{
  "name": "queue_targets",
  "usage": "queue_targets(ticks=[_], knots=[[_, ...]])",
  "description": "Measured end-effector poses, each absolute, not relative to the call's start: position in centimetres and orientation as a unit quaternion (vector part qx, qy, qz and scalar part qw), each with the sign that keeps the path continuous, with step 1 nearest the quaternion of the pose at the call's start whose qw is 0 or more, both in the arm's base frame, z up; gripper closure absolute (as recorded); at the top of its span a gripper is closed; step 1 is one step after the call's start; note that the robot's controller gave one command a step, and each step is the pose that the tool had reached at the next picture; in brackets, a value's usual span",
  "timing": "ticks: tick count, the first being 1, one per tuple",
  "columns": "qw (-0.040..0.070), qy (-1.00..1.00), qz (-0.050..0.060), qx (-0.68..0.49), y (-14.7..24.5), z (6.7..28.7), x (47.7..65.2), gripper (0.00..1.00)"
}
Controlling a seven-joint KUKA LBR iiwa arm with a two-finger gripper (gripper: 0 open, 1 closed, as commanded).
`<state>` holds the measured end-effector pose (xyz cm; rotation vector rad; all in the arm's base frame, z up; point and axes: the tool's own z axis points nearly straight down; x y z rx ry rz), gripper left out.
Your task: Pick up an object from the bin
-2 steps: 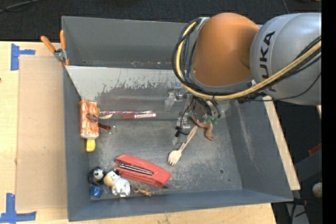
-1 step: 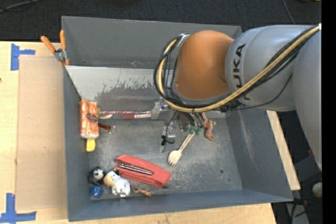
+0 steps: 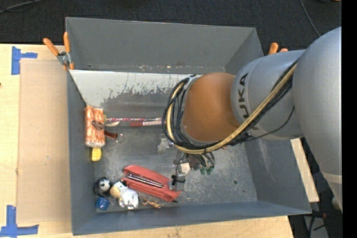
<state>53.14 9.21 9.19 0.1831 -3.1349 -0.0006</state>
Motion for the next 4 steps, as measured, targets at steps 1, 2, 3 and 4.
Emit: queue_targets(ticks=[1,2,3,4], knots=[[-0.005,-0.999,0.001,0.049,10.6,8.6,52.1,0.0],[-0.002,-0.999,0.0,0.049,12.1,7.9,50.9,0.0],[-0.006,-0.999,0.001,0.051,17.4,8.7,50.1,0.0],[-0.005,-0.998,0.0,0.069,19.5,7.3,50.4,1.0]])
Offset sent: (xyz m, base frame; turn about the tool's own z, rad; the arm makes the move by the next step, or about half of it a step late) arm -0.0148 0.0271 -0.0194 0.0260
